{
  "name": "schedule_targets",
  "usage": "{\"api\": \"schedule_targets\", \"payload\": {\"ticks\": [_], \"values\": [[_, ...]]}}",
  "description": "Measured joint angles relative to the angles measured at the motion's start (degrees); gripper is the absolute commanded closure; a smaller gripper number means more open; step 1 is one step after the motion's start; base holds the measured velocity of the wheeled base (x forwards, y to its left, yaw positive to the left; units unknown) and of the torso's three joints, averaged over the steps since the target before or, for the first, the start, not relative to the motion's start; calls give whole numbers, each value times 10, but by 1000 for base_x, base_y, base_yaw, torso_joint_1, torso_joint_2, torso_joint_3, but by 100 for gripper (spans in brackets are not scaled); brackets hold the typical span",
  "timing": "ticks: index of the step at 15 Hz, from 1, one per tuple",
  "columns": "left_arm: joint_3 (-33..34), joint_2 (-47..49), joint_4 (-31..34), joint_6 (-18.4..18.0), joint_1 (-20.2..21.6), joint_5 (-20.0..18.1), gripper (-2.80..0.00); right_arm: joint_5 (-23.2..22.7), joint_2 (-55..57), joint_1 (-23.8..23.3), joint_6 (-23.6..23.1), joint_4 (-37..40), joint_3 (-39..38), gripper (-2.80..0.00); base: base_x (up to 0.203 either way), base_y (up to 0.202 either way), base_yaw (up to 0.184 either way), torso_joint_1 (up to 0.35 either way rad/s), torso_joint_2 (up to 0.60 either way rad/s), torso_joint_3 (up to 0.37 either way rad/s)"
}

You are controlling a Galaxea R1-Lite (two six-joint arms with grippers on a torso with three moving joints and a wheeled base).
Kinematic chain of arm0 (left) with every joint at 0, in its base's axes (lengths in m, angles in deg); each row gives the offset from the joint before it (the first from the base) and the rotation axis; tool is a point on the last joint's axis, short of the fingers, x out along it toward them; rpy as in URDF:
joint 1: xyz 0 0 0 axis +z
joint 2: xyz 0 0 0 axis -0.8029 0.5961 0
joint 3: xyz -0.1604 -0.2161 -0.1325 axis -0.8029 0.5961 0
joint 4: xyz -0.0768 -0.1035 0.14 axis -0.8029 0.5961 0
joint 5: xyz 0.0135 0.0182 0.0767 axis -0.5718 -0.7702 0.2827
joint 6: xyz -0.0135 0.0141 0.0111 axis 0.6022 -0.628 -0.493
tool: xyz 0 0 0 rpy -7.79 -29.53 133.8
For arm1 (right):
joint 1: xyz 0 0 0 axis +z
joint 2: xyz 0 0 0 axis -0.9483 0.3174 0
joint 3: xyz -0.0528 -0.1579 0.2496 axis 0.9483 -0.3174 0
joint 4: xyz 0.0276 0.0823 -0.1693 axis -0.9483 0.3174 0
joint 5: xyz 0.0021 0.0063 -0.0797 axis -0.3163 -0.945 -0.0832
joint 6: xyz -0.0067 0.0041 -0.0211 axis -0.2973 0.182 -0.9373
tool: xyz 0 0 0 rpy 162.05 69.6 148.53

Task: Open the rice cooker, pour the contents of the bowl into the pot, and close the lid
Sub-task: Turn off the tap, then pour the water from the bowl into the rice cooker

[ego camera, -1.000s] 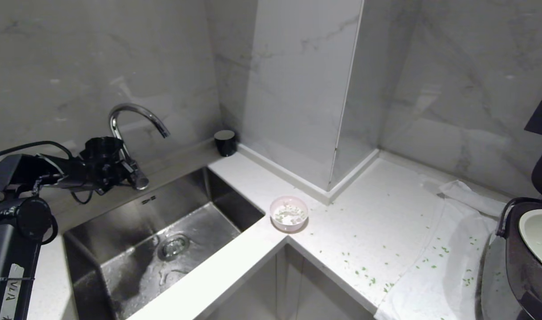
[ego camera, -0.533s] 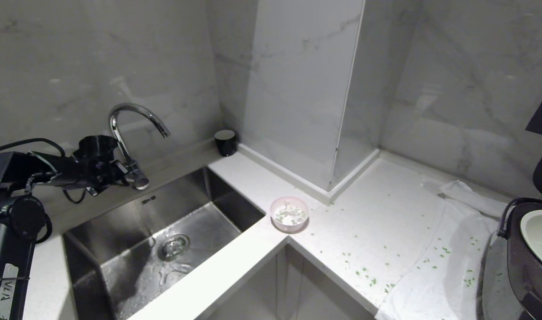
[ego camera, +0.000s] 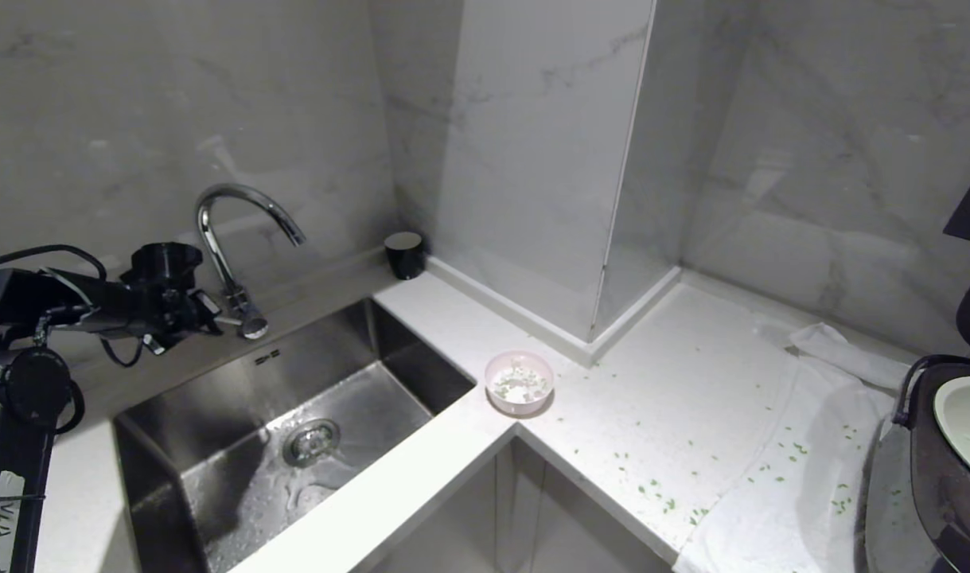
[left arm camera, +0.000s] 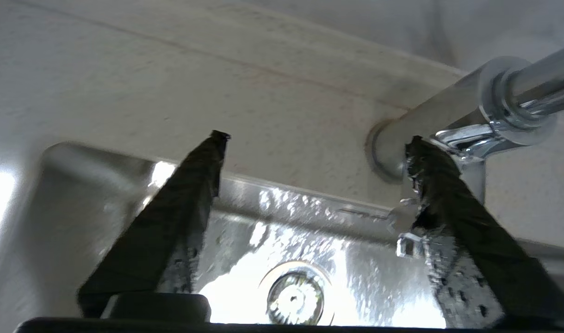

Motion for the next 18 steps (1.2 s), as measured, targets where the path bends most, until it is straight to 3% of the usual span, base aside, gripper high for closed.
{"api": "schedule_targets", "payload": {"ticks": [5, 8, 10, 13, 18], "values": [[6, -56, 11, 21, -4, -2, -280, 0, 0, 0, 0, 0, 0, 0, 0, 0, 0, 0, 0, 0], [19, -105, 56, 42, -12, -13, -280, 0, 0, 0, 0, 0, 0, 0, 0, 0, 0, 0, 0, 0], [65, -155, 92, 48, -18, -59, -280, 0, 0, 0, 0, 0, 0, 0, 0, 0, 0, 0, 0, 0], [183, -252, 109, 45, -31, -153, -280, 0, 0, 0, 0, 0, 0, 0, 0, 0, 0, 0, 0, 0], [359, -391, 112, -22, -75, -230, -280, 0, 0, 0, 0, 0, 0, 0, 0, 0, 0, 0, 0, 0]]}}
